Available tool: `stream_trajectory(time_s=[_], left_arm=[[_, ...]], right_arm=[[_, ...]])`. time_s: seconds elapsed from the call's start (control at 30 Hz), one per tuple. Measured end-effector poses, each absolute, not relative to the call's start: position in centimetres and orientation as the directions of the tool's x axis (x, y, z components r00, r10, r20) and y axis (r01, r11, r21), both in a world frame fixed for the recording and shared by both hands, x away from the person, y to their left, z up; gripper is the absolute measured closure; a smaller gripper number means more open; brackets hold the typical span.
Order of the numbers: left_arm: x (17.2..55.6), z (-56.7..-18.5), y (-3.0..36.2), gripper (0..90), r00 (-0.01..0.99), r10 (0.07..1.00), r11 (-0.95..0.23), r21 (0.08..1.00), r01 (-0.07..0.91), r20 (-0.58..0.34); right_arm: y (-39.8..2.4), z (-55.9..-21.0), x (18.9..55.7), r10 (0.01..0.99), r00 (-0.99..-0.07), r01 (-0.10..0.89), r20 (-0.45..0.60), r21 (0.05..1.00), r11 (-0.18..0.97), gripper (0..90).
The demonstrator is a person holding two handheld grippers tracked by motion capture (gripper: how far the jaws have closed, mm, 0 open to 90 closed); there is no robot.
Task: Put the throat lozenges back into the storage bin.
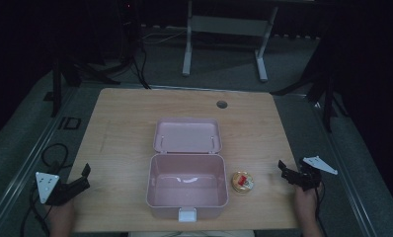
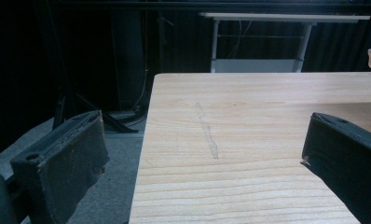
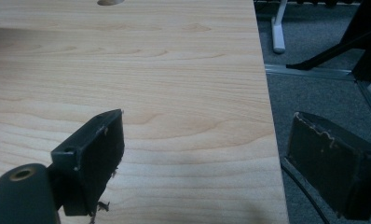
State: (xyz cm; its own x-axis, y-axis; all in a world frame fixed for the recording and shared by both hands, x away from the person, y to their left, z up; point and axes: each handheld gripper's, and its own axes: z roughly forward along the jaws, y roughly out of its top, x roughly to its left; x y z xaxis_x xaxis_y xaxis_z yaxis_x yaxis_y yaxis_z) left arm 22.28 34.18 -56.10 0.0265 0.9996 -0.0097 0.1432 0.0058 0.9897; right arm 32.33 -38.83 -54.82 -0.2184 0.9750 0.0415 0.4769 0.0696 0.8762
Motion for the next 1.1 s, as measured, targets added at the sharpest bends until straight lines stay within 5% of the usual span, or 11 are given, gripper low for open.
stream_trajectory(time_s=[0.4, 0.73, 1.1], left_arm=[[22.3, -56.1, 34.2, 0.4, 0.031, 1.000, -0.001, 0.990, 0.143, -0.004], [22.3, -56.1, 34.2, 0.4, 0.038, 0.999, -0.003, 0.990, 0.144, -0.002], [22.3, -56.1, 34.3, 0.4, 0.038, 0.999, 0.000, 0.990, 0.144, -0.005]], right_arm=[[-38.4, -54.5, 33.0, 0.960, -0.279, 0.564, -0.006, 0.808, 0.169, 12.9], [-37.9, -52.7, 33.9, 0.927, -0.375, 0.737, 0.021, 0.613, 0.284, 11.9], [-37.4, -51.1, 33.5, 0.895, -0.446, 0.800, 0.016, 0.455, 0.391, 10.9]])
